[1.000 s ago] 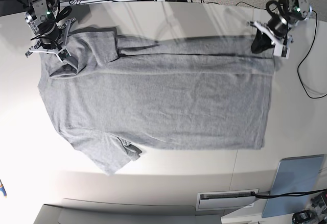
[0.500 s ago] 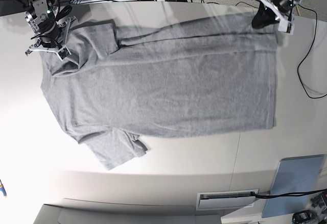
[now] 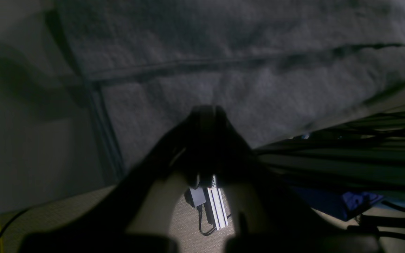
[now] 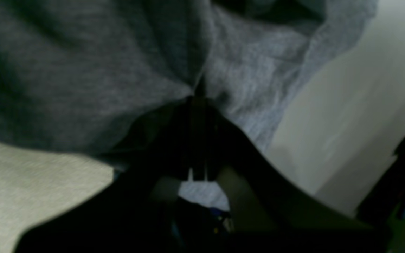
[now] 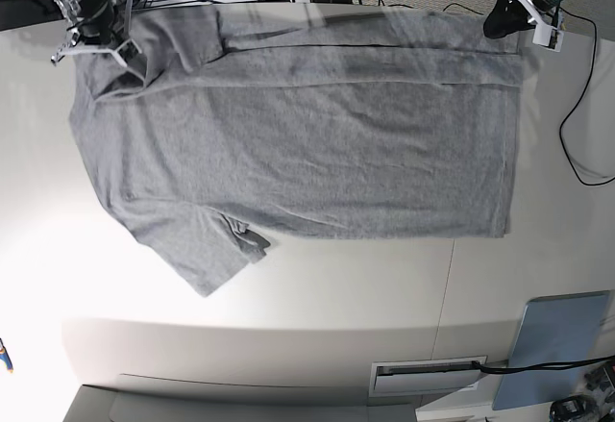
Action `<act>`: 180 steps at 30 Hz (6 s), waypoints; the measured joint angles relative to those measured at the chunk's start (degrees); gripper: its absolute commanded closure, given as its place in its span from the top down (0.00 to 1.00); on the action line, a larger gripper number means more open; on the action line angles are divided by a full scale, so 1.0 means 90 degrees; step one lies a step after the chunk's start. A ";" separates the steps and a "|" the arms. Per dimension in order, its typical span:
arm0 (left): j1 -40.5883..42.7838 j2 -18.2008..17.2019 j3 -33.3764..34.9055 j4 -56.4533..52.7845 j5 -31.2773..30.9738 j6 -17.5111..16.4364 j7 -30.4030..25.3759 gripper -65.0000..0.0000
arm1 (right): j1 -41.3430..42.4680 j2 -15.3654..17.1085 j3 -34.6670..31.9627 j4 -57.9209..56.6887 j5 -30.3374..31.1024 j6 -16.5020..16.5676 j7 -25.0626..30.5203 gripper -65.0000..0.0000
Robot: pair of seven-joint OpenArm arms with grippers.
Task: Fold the T-shirt properly
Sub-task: 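Release the fold and pull the shirt edge back with both grippers, then grasp the shirt's side edges with both grippers, then fold the shirt lengthwise, bringing the hem side over toward the collar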
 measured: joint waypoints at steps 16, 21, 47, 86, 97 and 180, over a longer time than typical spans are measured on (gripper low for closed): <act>0.0279 -0.0248 -0.0153 0.0204 0.0051 0.0000 0.0408 0.00 | -0.0046 -0.0053 0.1353 0.0012 0.0153 0.0036 0.0702 0.00; 0.0721 -0.0158 -0.0430 -0.0095 0.0692 0.0126 0.1639 0.00 | 0.0182 -0.0061 0.1382 0.0005 0.0476 -0.0138 0.0882 0.00; -0.3565 -0.0714 -0.0085 0.0100 -0.0641 0.1183 0.1974 0.46 | 0.2834 -0.0114 0.1379 0.0005 0.2657 0.0061 -0.0362 0.45; -0.7635 -0.0386 0.2074 -0.5200 0.0270 0.0386 0.2259 0.00 | 0.2832 -0.0138 0.1377 -0.0005 0.2645 0.0253 -0.0406 0.45; -0.7650 -0.0381 0.2072 -0.5200 0.0209 0.0367 0.2448 0.00 | 0.5134 -0.0138 0.0231 -0.1967 0.2616 0.0454 -0.0335 0.45; -0.3529 -0.0738 -0.0092 -0.1076 -0.3504 0.0107 0.4993 0.00 | 0.3179 -0.0364 0.1508 0.0056 0.3113 0.0712 -0.1974 0.00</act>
